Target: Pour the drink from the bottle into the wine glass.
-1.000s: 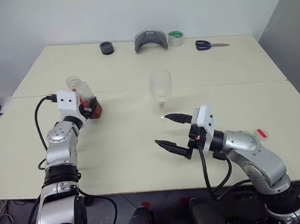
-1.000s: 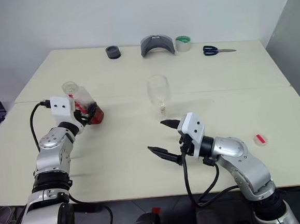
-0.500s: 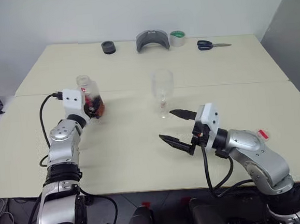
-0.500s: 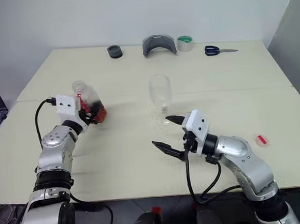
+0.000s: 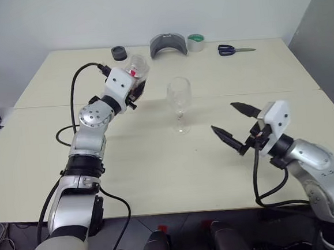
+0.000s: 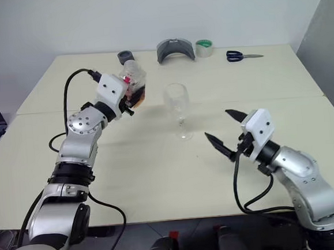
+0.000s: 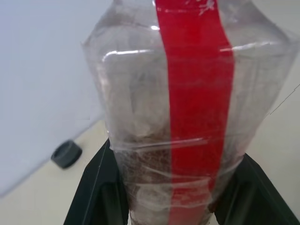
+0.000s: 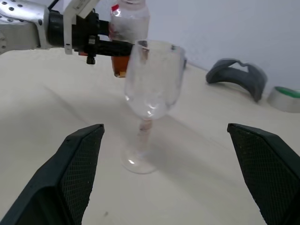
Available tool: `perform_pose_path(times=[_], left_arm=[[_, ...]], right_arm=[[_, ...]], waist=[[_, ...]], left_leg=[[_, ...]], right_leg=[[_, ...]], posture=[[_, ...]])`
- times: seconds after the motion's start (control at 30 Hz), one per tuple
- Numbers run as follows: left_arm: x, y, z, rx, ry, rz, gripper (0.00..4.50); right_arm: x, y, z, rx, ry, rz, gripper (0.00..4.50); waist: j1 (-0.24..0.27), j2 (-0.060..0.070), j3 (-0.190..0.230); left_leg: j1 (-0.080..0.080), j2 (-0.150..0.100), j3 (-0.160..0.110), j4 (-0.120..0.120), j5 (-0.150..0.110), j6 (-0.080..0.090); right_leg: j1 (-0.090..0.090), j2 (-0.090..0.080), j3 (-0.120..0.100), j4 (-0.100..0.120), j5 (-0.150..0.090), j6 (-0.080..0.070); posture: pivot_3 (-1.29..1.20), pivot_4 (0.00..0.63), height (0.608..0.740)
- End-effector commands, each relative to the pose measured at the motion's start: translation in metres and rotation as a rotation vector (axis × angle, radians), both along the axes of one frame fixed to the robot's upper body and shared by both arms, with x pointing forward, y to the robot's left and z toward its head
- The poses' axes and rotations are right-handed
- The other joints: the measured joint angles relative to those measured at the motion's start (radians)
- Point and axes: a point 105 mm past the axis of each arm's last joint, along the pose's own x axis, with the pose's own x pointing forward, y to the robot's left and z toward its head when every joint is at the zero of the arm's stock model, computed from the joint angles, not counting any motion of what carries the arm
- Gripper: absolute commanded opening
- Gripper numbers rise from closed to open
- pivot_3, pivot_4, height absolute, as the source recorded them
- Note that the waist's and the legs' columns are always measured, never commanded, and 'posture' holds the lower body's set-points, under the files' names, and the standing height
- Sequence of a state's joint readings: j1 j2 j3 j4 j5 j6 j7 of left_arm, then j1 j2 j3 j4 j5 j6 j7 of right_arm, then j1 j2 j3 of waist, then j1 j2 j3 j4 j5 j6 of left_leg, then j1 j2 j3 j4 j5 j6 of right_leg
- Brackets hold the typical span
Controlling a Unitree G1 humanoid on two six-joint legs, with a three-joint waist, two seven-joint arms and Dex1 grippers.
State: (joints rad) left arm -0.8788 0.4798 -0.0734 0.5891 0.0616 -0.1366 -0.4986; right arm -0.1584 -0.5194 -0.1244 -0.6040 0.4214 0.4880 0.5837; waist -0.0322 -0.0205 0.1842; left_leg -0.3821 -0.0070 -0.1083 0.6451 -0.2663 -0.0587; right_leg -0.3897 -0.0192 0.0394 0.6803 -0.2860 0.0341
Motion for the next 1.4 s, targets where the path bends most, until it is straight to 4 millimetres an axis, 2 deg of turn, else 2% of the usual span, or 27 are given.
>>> perform_pose_path(times=[0.03, 0.43, 0.83, 1.4], left_arm=[[-0.001, -0.014, 0.025, 0.067, -0.114, -0.055, 1.76], [0.003, -0.034, 0.041, 0.287, -0.301, -0.123, 1.76], [0.002, -0.033, 0.043, 0.420, -0.445, -0.098, 1.76], [0.004, -0.034, 0.054, 0.494, -0.567, -0.047, 1.76]], right_arm=[[-0.004, -0.004, 0.013, 0.007, -0.029, 0.015, 4.50], [-0.002, -0.001, 0.018, 0.015, -0.050, -0.016, 4.50], [0.005, -0.001, 0.017, 0.016, -0.048, -0.031, 4.50], [0.002, 0.004, 0.011, 0.024, -0.027, -0.003, 4.50]], waist=[[0.000, 0.000, 0.000], [0.000, -0.001, 0.000], [0.001, -0.001, 0.000], [0.000, -0.001, 0.001]], left_leg=[[0.000, 0.000, 0.000, 0.000, 0.000, 0.000], [-0.001, 0.000, 0.000, 0.000, 0.000, 0.000], [-0.001, -0.001, 0.000, 0.000, 0.000, 0.000], [-0.001, -0.001, 0.000, 0.000, 0.000, 0.000]], right_leg=[[0.000, 0.000, 0.000, 0.000, 0.000, 0.000], [0.000, 0.000, 0.000, 0.000, 0.000, 0.000], [0.000, 0.000, 0.000, 0.000, 0.000, 0.000], [0.000, 0.000, 0.000, 0.000, 0.000, 0.000]], posture=[[0.00, 0.150, 0.740], [0.00, 0.150, 0.740], [0.00, 0.150, 0.740], [0.00, 0.150, 0.740]])
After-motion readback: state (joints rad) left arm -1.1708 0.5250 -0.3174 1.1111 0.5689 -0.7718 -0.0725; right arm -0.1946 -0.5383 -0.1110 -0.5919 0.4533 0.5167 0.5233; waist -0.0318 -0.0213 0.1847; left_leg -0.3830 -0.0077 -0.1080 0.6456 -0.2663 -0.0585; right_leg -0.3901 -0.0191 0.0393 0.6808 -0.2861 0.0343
